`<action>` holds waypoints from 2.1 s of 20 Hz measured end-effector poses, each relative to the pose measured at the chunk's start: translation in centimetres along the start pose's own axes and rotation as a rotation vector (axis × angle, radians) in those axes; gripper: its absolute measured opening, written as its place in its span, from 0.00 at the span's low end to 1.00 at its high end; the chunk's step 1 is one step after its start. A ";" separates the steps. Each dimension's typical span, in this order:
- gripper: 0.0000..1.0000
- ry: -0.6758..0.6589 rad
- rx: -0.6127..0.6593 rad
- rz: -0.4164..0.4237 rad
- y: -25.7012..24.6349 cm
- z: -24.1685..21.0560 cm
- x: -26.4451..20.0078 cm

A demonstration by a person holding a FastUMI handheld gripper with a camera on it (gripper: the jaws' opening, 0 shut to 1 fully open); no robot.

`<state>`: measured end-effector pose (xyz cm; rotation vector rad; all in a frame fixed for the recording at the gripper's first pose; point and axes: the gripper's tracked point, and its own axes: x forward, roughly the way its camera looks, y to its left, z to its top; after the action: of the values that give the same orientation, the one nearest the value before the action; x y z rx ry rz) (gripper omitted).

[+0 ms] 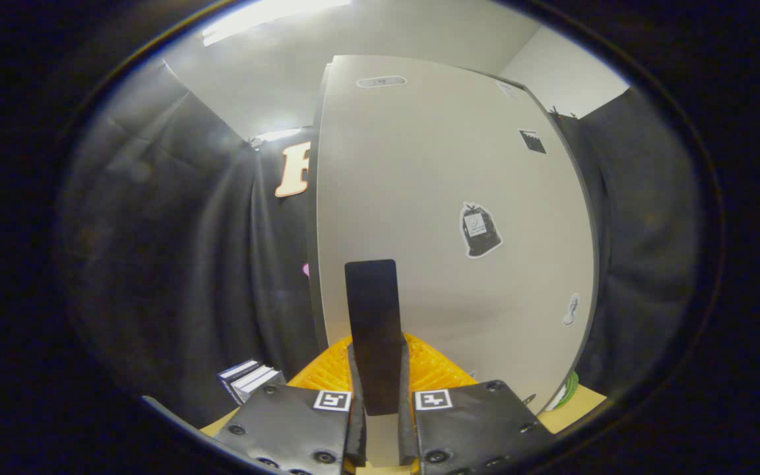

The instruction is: Open the shoe cabinet door, grab the shoes and put them into the shoe cabinet, then close the shoe cabinet door.

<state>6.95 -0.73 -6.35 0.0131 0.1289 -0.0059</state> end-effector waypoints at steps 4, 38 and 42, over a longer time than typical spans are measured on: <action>0.21 0.002 0.001 0.015 -0.3 0.3 -1.8; 0.19 -0.008 0.029 0.068 -17.8 3.3 -17.8; 0.18 -0.022 0.043 0.026 -20.7 3.8 -19.0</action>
<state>-11.57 -21.34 -0.45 0.0575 0.1068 0.0176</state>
